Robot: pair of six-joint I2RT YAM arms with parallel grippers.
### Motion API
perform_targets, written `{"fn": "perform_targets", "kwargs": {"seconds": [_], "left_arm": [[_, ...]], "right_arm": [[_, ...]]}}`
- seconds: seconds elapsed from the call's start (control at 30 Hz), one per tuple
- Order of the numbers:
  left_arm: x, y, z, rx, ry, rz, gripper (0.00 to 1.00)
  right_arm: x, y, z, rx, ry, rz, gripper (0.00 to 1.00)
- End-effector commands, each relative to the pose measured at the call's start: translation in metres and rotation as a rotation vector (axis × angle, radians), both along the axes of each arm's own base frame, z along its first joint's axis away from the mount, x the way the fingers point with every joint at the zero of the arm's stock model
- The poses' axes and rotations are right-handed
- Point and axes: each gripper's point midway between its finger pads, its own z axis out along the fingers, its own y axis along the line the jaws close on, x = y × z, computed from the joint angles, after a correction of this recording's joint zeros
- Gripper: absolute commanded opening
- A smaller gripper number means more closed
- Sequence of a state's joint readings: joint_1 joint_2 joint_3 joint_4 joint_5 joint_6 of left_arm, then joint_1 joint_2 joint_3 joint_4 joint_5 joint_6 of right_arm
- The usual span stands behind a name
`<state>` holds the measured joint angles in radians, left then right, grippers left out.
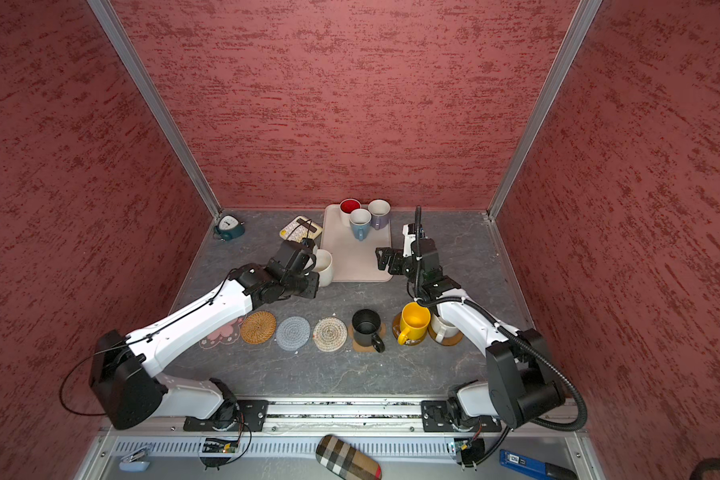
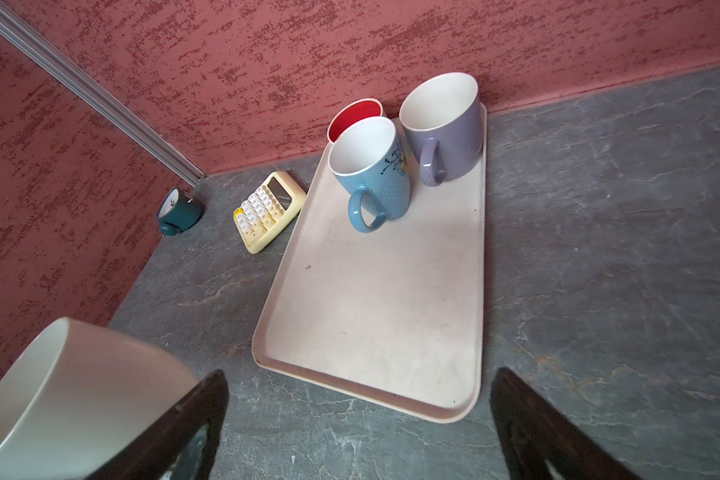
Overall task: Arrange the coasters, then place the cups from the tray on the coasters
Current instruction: 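Lift the white mug off the tray and carry it toward the floral ceramic coaster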
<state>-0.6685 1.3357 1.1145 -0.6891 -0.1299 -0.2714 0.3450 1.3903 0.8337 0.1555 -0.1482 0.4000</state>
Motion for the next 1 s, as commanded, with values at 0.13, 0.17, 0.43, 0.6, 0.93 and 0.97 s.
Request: {"fn": "perform_targets", "kwargs": {"seconds": [0.13, 0.17, 0.43, 0.6, 0.93, 0.97], "left_arm": [[-0.018, -0.004, 0.028, -0.099, -0.148, -0.114, 0.00], [-0.022, -0.004, 0.024, -0.105, -0.145, -0.126, 0.00], [-0.047, 0.003, -0.010, -0.120, -0.104, -0.114, 0.00], [-0.058, 0.005, -0.022, -0.112, -0.085, -0.076, 0.00], [-0.073, 0.000, -0.036, -0.106, -0.076, -0.007, 0.00], [-0.074, -0.002, -0.038, -0.102, -0.069, -0.004, 0.00]], "right_arm": [[0.004, 0.002, 0.003, 0.004, -0.045, 0.013, 0.99], [0.005, 0.002, 0.003, 0.006, -0.044, 0.014, 0.99], [0.005, 0.003, 0.001, 0.004, -0.042, 0.018, 0.99], [0.006, 0.004, 0.000, 0.005, -0.041, 0.022, 0.99], [0.009, 0.006, -0.005, 0.008, -0.032, 0.025, 0.99], [0.009, 0.006, -0.005, 0.009, -0.033, 0.025, 0.99]]}}
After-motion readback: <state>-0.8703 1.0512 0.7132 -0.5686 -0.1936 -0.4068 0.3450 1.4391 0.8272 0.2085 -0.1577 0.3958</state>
